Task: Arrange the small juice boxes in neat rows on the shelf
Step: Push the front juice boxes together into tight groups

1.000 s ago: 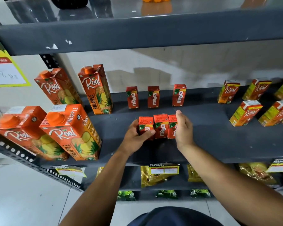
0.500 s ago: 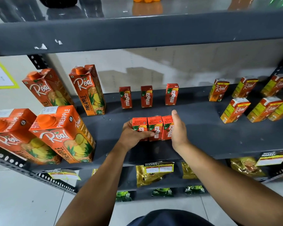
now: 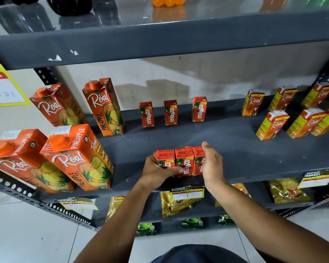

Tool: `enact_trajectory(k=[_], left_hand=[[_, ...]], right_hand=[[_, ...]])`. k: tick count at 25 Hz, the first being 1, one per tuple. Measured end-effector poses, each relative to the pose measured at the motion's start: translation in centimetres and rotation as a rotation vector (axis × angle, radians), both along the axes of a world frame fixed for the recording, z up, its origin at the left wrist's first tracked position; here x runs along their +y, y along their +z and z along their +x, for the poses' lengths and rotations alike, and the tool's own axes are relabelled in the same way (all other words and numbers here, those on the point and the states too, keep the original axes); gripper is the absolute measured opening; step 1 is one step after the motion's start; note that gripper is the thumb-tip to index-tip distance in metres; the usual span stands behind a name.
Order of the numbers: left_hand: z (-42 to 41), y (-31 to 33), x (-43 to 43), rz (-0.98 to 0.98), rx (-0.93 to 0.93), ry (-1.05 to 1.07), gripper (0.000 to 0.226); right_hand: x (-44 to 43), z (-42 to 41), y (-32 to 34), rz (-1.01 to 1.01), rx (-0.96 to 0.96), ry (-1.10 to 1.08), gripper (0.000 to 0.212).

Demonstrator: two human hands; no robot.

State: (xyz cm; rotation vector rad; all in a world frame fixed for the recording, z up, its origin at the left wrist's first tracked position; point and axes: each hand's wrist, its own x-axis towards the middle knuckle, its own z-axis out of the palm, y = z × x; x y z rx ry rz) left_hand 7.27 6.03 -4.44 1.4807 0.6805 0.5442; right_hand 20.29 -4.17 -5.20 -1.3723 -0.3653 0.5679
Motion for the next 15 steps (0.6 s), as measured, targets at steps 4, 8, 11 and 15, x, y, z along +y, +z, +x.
enact_trajectory(k=[4, 8, 11, 15], left_hand=[[-0.2, 0.0, 0.0, 0.000, -0.039, -0.031, 0.061], [-2.2, -1.4, -0.5, -0.001, -0.245, 0.053, 0.119], [-4.4, -3.9, -6.1, 0.294, -0.214, 0.439, 0.072], [0.1, -5.9, -15.9, 0.739, -0.194, 0.430, 0.046]], right_hand=[[-0.6, -0.3, 0.5, 0.016, -0.005, 0.017, 0.052], [-3.3, 1.8, 0.8, 0.078, -0.101, -0.080, 0.051], [-8.4, 8.4, 1.4, 0.151, -0.198, -0.394, 0.049], [-17.7, 22.3, 2.9, 0.218, -0.281, -0.783, 0.021]])
